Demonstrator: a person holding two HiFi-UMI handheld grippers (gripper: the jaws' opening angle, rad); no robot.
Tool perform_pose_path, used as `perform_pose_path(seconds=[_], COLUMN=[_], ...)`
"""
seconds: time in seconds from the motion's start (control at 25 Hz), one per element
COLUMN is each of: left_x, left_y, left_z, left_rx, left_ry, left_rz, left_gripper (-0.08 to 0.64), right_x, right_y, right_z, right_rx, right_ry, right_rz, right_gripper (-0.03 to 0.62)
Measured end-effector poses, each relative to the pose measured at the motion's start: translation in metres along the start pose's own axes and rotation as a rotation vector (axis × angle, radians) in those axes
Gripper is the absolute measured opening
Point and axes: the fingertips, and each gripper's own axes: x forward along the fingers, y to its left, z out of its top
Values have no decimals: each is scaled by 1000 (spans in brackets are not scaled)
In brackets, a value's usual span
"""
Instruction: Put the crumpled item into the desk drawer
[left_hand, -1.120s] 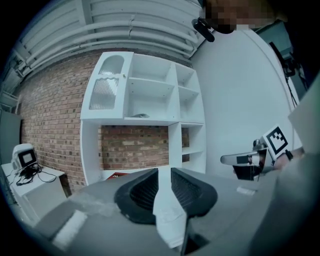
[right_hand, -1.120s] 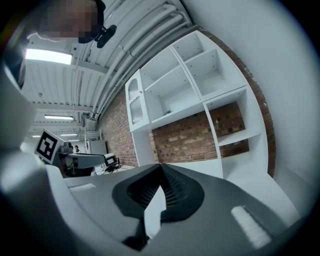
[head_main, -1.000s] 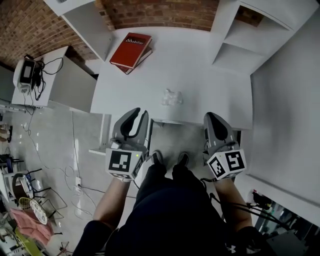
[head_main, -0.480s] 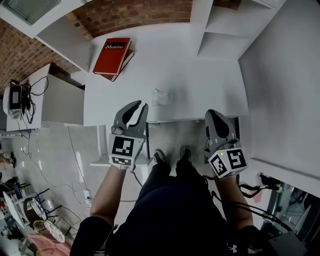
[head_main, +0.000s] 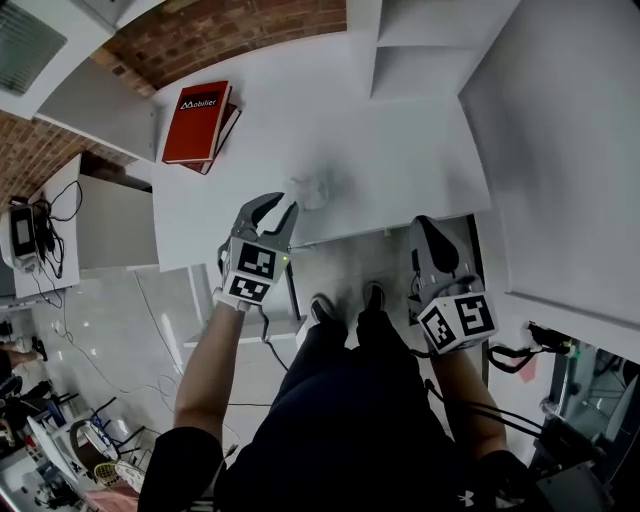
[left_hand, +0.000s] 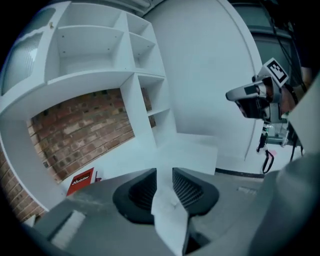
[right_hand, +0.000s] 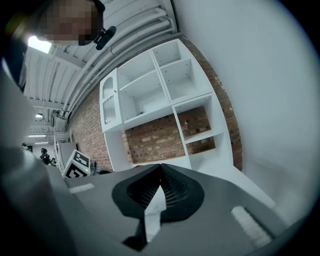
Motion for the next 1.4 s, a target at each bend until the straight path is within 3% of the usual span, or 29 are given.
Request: perform_pose_path(seconds=[0.36,0.6,1.08,1.16,1.4], left_x=[74,106,140,140,133], left_y=[-10,-14,-26,-28,-30], left_z=[-73,-103,-138,-138,-129], left_rx=[93,203,261,256,205], left_ry=[264,387,507,508,487], left_rz=[-147,-177,-215,-212,-195], left_gripper=[117,117,78,21,3], right_x=[-6,-15,-29,-30,-25], right_y=[-25,-39,-56,-57,-54], right_z=[-6,-12,-20,-20,-17], right_rx=[30,45,69,71,67], right_ry=[7,17,22,23,30], right_rz=[-67,-108,-161,-162,-135], right_gripper=[3,3,3,3,3])
